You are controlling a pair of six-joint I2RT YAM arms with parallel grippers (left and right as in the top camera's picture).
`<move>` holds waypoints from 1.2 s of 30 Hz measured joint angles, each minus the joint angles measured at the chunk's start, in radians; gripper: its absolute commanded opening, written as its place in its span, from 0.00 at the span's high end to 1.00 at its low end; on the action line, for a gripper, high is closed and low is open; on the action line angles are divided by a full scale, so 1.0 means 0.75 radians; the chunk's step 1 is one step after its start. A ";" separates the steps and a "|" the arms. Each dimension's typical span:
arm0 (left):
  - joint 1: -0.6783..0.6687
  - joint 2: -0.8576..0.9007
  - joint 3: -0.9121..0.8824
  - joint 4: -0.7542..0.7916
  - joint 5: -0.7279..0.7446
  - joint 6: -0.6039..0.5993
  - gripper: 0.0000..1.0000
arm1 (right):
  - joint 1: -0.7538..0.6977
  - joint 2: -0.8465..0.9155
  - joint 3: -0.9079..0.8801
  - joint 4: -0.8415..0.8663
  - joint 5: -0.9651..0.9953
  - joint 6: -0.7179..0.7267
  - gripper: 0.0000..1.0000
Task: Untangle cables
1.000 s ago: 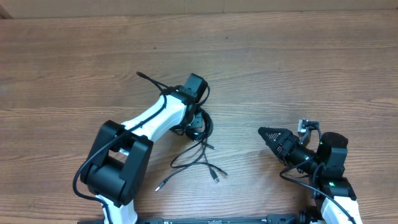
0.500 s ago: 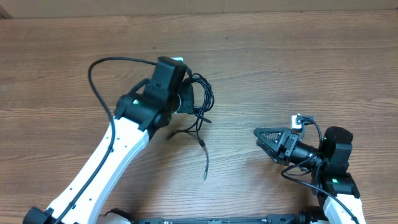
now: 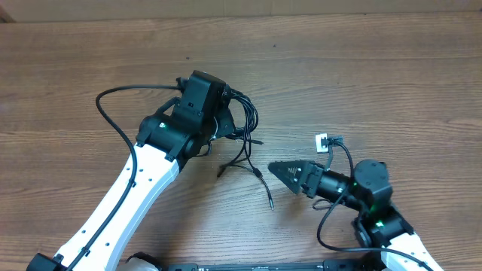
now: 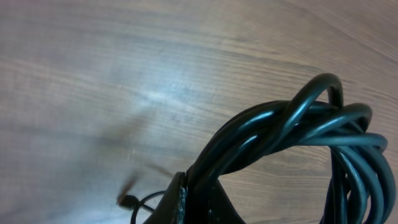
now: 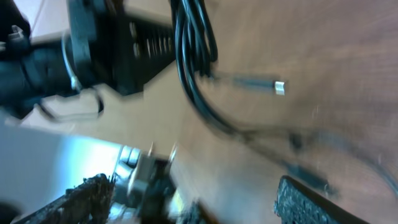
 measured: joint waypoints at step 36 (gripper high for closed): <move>-0.205 0.000 -0.002 -0.041 -0.350 0.103 0.96 | 0.234 0.410 0.004 0.486 0.034 0.252 0.96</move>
